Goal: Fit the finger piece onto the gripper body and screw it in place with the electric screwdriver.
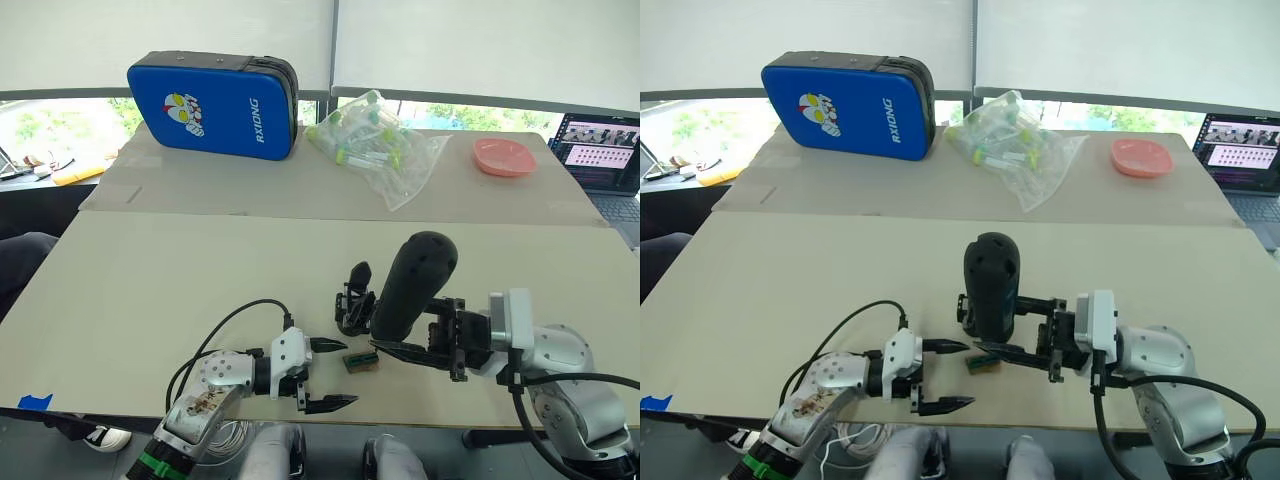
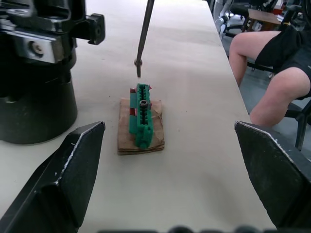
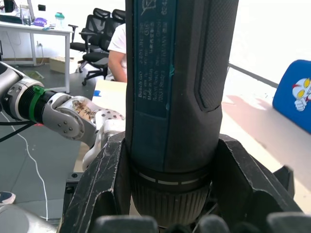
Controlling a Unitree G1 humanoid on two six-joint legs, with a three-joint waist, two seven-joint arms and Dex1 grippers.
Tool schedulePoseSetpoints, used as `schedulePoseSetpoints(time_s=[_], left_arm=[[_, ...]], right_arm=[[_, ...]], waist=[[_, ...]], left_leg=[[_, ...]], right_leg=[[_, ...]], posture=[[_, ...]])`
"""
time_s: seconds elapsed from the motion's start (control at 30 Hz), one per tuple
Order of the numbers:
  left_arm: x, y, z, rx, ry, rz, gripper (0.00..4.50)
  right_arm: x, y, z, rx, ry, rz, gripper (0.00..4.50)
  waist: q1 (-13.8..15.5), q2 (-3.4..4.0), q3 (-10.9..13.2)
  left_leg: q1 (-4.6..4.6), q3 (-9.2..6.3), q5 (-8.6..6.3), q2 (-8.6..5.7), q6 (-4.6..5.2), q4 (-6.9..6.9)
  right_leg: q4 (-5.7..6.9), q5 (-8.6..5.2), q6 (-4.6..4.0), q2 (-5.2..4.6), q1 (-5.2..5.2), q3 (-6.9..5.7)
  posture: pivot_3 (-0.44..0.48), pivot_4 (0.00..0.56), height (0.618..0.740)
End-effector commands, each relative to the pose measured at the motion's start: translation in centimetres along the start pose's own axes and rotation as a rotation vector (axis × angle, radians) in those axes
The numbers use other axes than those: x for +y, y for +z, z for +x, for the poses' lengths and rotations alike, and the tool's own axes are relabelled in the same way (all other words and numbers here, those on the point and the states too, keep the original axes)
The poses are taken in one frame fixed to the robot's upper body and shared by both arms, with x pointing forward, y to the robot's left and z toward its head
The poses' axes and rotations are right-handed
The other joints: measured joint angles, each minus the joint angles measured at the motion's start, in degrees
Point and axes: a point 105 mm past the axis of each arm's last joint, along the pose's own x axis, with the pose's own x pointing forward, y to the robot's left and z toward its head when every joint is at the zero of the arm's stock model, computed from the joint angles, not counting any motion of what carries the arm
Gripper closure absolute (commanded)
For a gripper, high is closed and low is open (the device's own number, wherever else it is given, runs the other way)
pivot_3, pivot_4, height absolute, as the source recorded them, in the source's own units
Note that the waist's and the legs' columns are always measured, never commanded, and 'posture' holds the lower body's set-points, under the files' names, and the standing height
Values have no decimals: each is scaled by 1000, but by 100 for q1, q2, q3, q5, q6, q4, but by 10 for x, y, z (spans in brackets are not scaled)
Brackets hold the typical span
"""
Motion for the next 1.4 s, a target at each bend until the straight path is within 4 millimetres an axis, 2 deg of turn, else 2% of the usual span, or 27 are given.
schedulePoseSetpoints(time_s=[0.03, 0.3, 0.57, 0.8, 1.0, 1.07, 1.27, 1.4], left_arm=[[5, 8, -10, -46, 12, 7, 0], [13, 25, -37, -121, -11, -19, 0], [37, 48, -58, -183, 38, -5, 0], [56, 66, -63, -209, 54, 28, 0], [68, 80, -65, -228, 50, 24, 0], [73, 84, -66, -233, 53, -3, 0], [75, 85, -66, -217, 53, 23, 0], [70, 86, -66, -214, 6, 65, 0]], right_arm=[[-1, 25, 1, -58, 17, -67, 2593], [-4, 43, -3, -70, 25, -70, 2593], [-17, 62, -13, -58, -12, -79, 2593], [-39, 80, -20, -65, -73, -110, 2593], [-57, 92, -14, -118, -92, -104, 2593], [-63, 95, -12, -143, -98, -106, 2593], [-64, 94, -6, -181, -53, -103, 2593], [-64, 92, 1, -208, -26, -88, 2593]], waist=[[1, 0, 0], [5, -1, 1], [5, -2, 1], [1, -4, 3], [2, -5, 3], [-6, -7, 4], [-8, -7, 4], [-21, -7, 5]], left_leg=[[0, 0, 0, 0, 0, 0], [-1, 0, 0, 1, 0, 0], [-3, 0, 0, 0, 0, 1], [-3, 2, 2, -1, 2, 1], [-4, 3, 3, -1, 4, 3], [-7, 3, 4, -3, 7, 3], [-8, 4, 9, -4, 17, 4], [-10, 7, 9, -4, 15, 4]], right_leg=[[0, 0, 0, 0, 0, 0], [-1, 0, -1, 0, -1, -1], [0, 0, -1, 0, -1, -1], [1, 2, 1, 3, 1, -2], [1, 5, 4, 6, 2, -4], [0, 26, 41, 6, 1, -4], [1, 27, 48, 8, 1, -5], [2, 28, 47, 8, -2, -5]], posture=[[0, 150, 740], [0, 150, 740], [0, 150, 740], [0, 150, 740], [0, 150, 740], [0, 150, 740], [0, 150, 740], [0, 150, 740]])
